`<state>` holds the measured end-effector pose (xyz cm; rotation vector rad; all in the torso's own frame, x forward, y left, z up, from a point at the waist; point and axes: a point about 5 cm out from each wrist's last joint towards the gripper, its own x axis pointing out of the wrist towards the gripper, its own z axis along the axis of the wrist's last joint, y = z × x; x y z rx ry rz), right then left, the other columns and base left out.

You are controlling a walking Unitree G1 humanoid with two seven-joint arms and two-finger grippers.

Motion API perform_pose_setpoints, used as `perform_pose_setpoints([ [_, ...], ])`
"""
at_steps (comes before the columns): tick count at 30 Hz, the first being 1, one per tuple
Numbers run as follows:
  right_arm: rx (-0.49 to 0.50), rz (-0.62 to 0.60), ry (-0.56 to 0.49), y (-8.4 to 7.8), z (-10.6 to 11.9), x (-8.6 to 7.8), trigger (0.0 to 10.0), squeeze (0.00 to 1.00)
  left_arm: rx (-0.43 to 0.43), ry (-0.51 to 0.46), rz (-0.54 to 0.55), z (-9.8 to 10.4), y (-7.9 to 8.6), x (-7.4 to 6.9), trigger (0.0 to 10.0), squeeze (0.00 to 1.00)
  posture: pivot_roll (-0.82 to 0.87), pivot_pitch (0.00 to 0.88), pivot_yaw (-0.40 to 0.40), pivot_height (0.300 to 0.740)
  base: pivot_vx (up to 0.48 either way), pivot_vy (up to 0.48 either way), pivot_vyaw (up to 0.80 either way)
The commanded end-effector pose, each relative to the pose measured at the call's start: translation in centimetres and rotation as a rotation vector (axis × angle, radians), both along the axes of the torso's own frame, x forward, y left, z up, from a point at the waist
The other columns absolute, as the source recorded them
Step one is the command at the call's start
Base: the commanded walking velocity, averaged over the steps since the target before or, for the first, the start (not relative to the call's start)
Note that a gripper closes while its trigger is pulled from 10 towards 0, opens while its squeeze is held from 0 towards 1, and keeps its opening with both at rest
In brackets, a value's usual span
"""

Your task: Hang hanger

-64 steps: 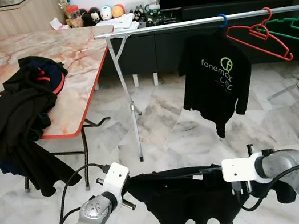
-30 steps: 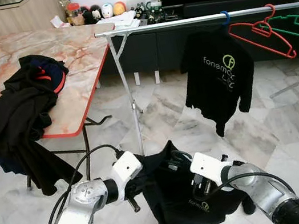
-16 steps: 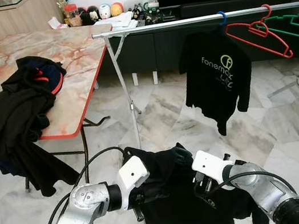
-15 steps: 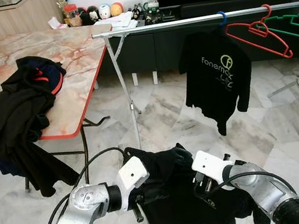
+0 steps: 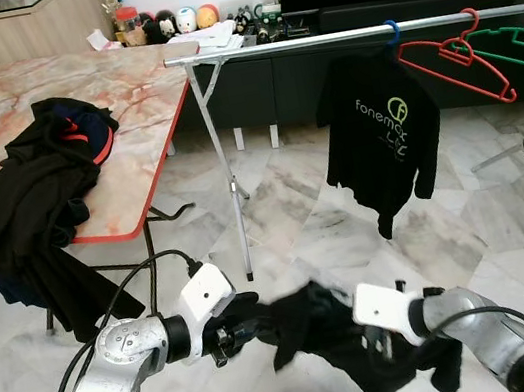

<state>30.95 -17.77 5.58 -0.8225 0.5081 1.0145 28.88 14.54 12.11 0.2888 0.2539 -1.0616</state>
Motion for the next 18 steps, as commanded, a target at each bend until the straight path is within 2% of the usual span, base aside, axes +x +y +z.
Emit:
perform_pose_setpoints([
  [1, 0.033, 0.038, -0.024, 0.5, 0.7, 0.2, 0.0, 0.00, 0.013, -0.004, -0.008, 0.0, 0.3, 0.0, 10.0, 1.00, 0.04, 0.058, 0.018, 0.740, 0.000, 0.000, 0.00],
  [5, 0.057, 0.092, -0.013, 0.9, 0.9, 0.1, 0.0, 0.00, 0.056, 0.018, -0.062, -0.8, 0.1, -0.1, 10.0, 1.00, 0.04, 0.055, 0.021, 0.740, 0.000, 0.000, 0.00],
  [8, 0.075, 0.133, -0.020, 1.5, 1.5, 0.2, 0.0, 0.00, 0.135, 0.022, -0.088, -1.8, 0.1, 0.0, 10.0, 1.00, 0.04, 0.064, 0.019, 0.740, 0.000, 0.000, 0.00],
  [9, 0.080, 0.139, -0.019, 1.7, 1.7, 0.2, 0.0, 0.00, 0.144, 0.019, -0.086, -2.0, 0.1, 0.0, 10.0, 0.00, 0.04, 0.064, 0.019, 0.740, 0.000, 0.000, 0.00],
  [18, 0.120, 0.241, 0.016, 2.4, 2.5, -0.3, 0.0, 0.00, 0.147, 0.026, -0.116, -2.4, -0.5, 0.4, 10.0, 0.00, 0.04, 0.077, 0.017, 0.740, 0.000, 0.000, 0.00],
])
